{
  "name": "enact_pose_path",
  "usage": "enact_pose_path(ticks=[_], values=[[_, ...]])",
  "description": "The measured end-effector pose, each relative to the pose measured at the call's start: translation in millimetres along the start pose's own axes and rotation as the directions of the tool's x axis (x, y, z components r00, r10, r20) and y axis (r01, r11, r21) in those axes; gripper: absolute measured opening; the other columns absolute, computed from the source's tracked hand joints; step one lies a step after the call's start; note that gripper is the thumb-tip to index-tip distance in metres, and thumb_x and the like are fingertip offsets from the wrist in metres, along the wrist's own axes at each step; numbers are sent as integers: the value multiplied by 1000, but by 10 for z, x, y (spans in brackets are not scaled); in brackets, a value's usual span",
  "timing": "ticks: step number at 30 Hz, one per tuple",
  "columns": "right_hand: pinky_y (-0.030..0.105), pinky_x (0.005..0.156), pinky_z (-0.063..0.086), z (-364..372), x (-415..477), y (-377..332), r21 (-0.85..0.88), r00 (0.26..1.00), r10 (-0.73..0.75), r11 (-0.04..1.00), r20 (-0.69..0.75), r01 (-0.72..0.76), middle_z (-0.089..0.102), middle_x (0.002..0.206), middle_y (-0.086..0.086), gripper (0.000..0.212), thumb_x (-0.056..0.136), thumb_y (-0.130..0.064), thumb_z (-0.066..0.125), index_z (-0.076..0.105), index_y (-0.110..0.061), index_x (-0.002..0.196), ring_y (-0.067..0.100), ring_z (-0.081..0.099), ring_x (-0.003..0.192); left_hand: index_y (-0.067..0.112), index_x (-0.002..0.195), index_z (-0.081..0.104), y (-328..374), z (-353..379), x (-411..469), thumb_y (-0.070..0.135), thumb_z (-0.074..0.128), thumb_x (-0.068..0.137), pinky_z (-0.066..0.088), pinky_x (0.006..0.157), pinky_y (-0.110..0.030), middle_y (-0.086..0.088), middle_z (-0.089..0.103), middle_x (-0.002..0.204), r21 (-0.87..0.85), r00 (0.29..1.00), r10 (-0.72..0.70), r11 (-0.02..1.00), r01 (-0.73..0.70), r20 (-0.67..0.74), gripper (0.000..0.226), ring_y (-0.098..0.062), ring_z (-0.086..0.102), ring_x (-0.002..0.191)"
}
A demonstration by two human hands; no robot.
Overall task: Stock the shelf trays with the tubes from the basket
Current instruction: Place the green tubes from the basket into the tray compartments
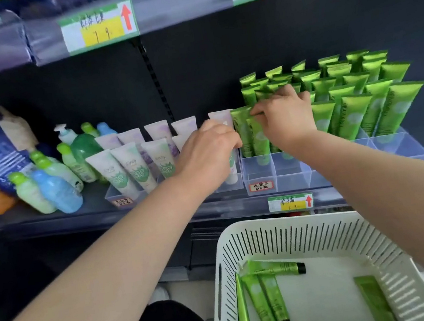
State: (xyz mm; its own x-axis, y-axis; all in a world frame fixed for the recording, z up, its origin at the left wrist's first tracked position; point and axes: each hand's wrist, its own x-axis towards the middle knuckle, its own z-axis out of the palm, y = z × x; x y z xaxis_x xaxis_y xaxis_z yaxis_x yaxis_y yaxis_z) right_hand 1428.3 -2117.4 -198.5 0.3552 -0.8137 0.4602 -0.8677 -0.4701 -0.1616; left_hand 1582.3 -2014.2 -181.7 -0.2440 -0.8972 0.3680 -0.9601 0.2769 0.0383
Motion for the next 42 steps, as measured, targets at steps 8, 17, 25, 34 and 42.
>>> enact_pose_path(ticks=[8, 17, 25, 34, 42], values=[[41, 76, 37, -53, -572, 23, 55, 936, -132, 986, -325, 158, 66, 101, 1, 20, 86, -24, 61, 68, -22, 105, 32, 53, 104, 11, 89, 73, 203, 148, -227, -19, 57, 73, 50, 75, -37, -2, 71, 101, -20, 992, 95, 995, -97, -87, 38, -28, 57, 105], [37, 72, 36, 475, -2155, 521, 195, 1000, 9, 981, -18, -5, 62, 91, -1, 16, 82, -7, 62, 61, -18, 93, 28, 53, 91, 19, 94, 72, 709, 1098, -915, -16, 57, 71, 48, 76, -35, 4, 68, 97, -163, 979, 80, 985, -49, 187, 45, -22, 54, 100], [39, 107, 38, 1030, -2997, 1050, -135, 449, 334, 898, 829, -419, 37, 142, 11, 49, 90, -14, 53, 41, -18, 138, 29, 42, 127, 16, 114, 65, 1027, 1913, -1517, -11, 50, 83, 47, 98, -37, -3, 59, 115, -95, 743, -125, 965, 246, 658, 43, -19, 54, 108], [43, 107, 38, 1413, -3191, 1116, -271, 323, 407, 880, 855, -391, 28, 145, 25, 63, 91, -16, 47, 20, -4, 146, 39, 37, 132, 16, 115, 64, 1123, 2213, -1859, -12, 48, 85, 46, 85, -35, -2, 60, 113, -105, 649, -91, 961, 257, 755, 44, -20, 50, 107], [43, 77, 55, 1604, -3146, 1020, -312, 473, 408, 911, 781, -270, 40, 126, 12, 55, 90, -14, 54, 29, -12, 138, 37, 52, 109, 19, 111, 67, 1007, 2291, -1950, -6, 54, 86, 47, 90, -32, 0, 62, 111, -120, 670, -190, 914, 387, 718, 37, -17, 54, 105]])
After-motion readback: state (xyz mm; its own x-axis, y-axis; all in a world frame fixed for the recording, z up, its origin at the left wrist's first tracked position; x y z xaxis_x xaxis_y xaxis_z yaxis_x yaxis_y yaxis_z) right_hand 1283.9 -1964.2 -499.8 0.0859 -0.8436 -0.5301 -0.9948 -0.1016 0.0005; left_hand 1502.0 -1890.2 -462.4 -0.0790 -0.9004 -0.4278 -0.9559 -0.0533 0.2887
